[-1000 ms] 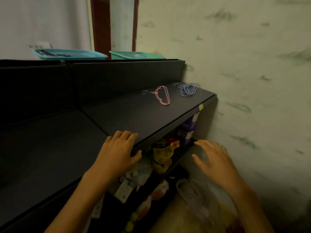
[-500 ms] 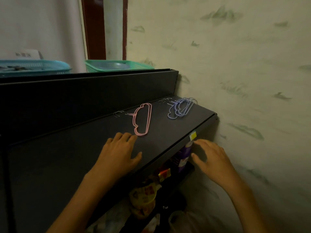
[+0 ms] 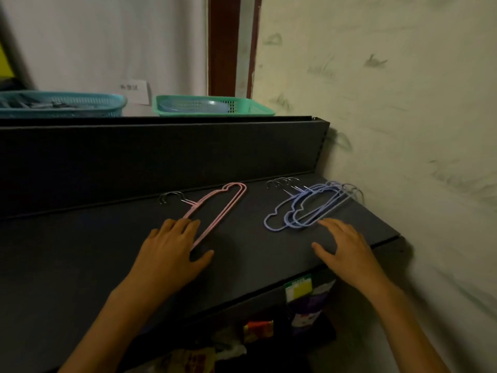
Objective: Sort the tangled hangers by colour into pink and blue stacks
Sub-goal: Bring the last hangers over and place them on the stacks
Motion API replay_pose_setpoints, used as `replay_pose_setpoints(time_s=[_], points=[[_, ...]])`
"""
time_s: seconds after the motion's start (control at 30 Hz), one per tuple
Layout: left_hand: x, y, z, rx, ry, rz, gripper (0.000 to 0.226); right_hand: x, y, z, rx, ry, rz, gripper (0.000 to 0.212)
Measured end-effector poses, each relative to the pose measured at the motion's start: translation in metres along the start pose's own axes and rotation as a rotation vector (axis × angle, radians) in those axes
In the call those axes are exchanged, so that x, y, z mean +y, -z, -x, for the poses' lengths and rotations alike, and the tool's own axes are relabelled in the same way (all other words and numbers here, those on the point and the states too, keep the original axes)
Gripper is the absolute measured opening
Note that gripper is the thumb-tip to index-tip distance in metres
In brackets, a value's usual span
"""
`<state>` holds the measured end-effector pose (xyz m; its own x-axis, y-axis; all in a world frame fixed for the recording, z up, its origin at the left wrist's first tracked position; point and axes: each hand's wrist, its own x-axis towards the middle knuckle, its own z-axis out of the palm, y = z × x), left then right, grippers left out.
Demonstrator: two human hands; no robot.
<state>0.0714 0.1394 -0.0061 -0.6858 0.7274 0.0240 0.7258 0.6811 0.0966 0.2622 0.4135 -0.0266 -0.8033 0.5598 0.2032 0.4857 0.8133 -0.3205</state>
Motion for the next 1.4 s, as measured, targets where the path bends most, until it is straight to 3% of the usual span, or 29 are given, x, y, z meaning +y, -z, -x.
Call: replay_pose_setpoints(time_s=[0.3, 0.53, 0.83, 1.03, 1.23, 1.4], points=[[0.027, -0.021, -0.03, 0.016, 0.311, -0.015, 0.087, 0.076, 0.011, -0.108, -0.243, 0.111, -0.06, 0.099], [0.028, -0.032, -0.053, 0.059, 0.404, 0.03, 0.083, 0.085, -0.001, -0.161, -0.385, 0.205, -0.077, 0.127], [-0.003, -0.019, -0.05, 0.035, 0.412, 0.214, 0.076, 0.056, -0.027, -0.164, -0.336, 0.271, 0.082, 0.126], [-0.003, -0.019, -0.062, 0.013, 0.408, 0.167, 0.086, 0.08, -0.007, -0.172, -0.348, 0.256, -0.055, 0.112], [0.002, -0.024, -0.075, 0.06, 0.362, 0.206, 0.08, 0.081, -0.005, -0.172, -0.347, 0.252, -0.062, 0.097], [-0.006, -0.022, -0.068, 0.13, 0.367, 0.257, 0.078, 0.075, -0.008, -0.161, -0.276, 0.251, -0.12, 0.101]])
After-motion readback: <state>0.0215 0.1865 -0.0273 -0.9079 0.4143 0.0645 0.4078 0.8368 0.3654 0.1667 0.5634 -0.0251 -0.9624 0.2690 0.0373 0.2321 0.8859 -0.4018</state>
